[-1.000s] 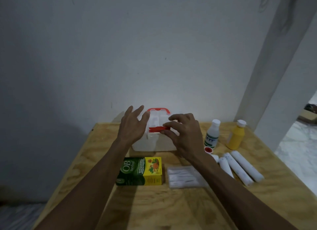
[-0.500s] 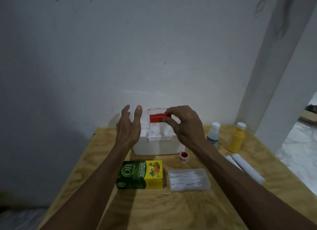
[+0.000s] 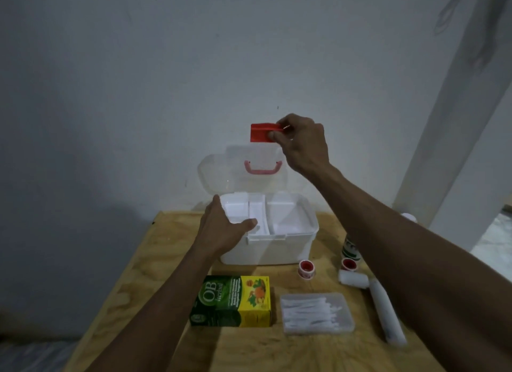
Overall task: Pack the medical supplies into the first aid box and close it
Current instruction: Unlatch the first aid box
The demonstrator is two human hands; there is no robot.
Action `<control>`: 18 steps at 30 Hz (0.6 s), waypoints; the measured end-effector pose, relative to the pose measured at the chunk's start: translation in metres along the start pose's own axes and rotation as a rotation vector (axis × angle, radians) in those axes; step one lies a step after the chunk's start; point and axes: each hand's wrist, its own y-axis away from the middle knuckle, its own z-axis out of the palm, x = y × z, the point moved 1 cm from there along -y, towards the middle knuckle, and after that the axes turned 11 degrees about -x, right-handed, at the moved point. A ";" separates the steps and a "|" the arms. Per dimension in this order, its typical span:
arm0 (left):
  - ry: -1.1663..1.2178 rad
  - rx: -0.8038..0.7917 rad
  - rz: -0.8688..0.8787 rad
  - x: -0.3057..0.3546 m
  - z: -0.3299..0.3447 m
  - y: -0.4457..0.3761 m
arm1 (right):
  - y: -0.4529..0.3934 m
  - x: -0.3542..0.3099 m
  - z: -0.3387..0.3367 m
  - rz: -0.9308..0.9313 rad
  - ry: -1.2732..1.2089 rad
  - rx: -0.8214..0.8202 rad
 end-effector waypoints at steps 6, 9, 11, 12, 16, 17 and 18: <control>-0.057 -0.053 0.002 -0.006 -0.001 -0.004 | -0.027 0.008 0.016 0.069 -0.015 0.042; -0.077 -0.076 0.011 -0.007 -0.002 -0.004 | -0.032 0.012 0.022 0.077 0.007 0.091; -0.083 -0.094 0.008 -0.007 -0.002 -0.003 | -0.033 0.015 0.025 0.083 0.034 0.116; -0.083 -0.098 0.006 -0.007 -0.002 -0.003 | -0.033 0.017 0.026 0.083 0.046 0.126; -0.072 -0.094 0.002 -0.006 -0.002 -0.002 | -0.033 0.024 0.029 0.059 0.118 0.140; -0.071 -0.094 0.003 -0.006 -0.001 -0.001 | -0.033 0.026 0.030 0.046 0.147 0.125; -0.071 -0.094 0.003 -0.006 -0.001 -0.001 | -0.033 0.028 0.031 0.026 0.177 0.110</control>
